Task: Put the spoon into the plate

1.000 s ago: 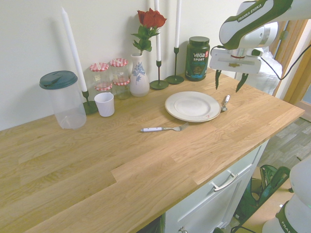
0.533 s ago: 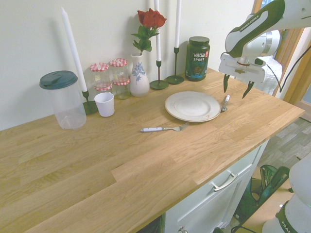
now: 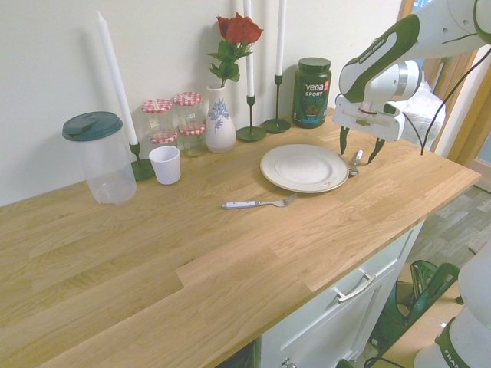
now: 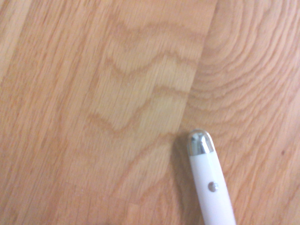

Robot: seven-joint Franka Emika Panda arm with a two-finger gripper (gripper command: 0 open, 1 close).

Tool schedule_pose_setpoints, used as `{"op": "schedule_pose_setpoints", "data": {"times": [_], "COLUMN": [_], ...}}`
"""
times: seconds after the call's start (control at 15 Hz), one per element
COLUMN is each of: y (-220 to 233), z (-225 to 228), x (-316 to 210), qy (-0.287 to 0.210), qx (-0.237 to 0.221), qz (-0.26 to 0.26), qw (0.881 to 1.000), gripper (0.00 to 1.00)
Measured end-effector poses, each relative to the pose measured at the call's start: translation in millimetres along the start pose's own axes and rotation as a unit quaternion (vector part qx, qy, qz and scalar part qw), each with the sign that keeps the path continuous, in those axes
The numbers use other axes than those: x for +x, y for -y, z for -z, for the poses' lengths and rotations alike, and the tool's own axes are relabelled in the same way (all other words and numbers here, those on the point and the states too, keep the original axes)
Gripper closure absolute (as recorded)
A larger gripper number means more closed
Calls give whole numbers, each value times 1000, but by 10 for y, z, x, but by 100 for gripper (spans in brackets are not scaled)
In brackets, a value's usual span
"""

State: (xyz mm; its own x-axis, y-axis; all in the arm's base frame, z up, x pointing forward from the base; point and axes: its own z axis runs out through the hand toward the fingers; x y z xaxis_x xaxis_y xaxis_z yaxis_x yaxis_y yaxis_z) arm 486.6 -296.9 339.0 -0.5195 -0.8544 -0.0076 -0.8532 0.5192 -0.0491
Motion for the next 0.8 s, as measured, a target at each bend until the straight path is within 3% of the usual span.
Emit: {"op": "schedule_pose_setpoints", "data": {"times": [0.8], "y": [44], "z": [-27], "x": [21], "qy": [0], "qx": [1], "qz": [0], "qw": [1000], "gripper": [100]}}
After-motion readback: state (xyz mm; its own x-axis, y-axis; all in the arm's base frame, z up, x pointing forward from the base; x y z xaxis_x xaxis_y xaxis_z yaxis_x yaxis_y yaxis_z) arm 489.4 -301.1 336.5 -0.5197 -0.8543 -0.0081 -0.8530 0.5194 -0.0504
